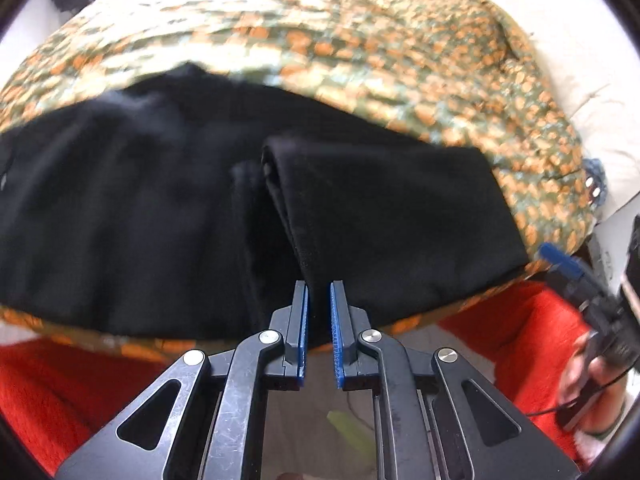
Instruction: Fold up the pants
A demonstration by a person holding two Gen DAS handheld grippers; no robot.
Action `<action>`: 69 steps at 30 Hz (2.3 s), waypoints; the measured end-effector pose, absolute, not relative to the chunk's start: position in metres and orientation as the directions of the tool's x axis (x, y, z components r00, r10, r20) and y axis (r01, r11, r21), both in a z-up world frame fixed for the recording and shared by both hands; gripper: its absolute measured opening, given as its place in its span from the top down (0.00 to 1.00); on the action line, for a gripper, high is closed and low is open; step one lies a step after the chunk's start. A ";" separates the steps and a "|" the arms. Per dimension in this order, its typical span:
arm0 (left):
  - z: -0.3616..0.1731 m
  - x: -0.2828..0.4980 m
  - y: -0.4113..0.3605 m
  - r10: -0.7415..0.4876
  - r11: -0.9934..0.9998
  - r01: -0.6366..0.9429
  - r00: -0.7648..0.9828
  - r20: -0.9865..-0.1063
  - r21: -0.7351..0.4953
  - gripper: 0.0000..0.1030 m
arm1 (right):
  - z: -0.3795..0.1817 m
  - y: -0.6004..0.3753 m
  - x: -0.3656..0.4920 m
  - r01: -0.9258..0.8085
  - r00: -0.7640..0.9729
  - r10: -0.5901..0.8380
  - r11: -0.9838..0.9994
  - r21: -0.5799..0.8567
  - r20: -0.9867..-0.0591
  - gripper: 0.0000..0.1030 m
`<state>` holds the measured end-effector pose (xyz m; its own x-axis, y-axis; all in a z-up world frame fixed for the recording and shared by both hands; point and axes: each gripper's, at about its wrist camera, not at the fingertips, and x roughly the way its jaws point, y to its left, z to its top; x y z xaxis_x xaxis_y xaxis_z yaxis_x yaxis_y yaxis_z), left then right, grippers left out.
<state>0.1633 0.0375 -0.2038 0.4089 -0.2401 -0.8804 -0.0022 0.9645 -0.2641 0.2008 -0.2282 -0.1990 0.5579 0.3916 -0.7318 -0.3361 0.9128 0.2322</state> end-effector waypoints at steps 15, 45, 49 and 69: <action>-0.202 0.195 0.062 -0.197 0.966 -0.079 0.397 -0.896 -0.248 0.26 | -0.202 -0.234 0.205 -0.314 0.552 0.407 0.910 0.271 -0.728 0.18; -0.185 0.200 0.076 -0.089 0.991 -0.046 0.482 -0.871 -0.127 0.45 | -0.236 -0.282 0.292 -0.083 0.332 0.646 0.746 0.661 -0.687 0.26; -0.178 0.175 0.094 -0.098 0.983 -0.084 0.515 -0.852 -0.164 0.33 | -0.192 -0.289 0.308 -0.108 0.425 0.639 0.739 0.665 -0.641 0.21; -0.188 0.133 0.144 -0.051 0.941 -0.263 0.510 -0.859 -0.212 0.33 | -0.257 -0.246 0.253 -0.167 0.335 0.587 0.807 0.567 -0.737 0.21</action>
<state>0.1335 0.1444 -0.1879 0.5102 -0.0506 -0.8586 -0.2630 0.9413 -0.2118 0.2531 -0.2464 -0.2574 0.3351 0.5872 -0.7368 -0.1667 0.8066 0.5671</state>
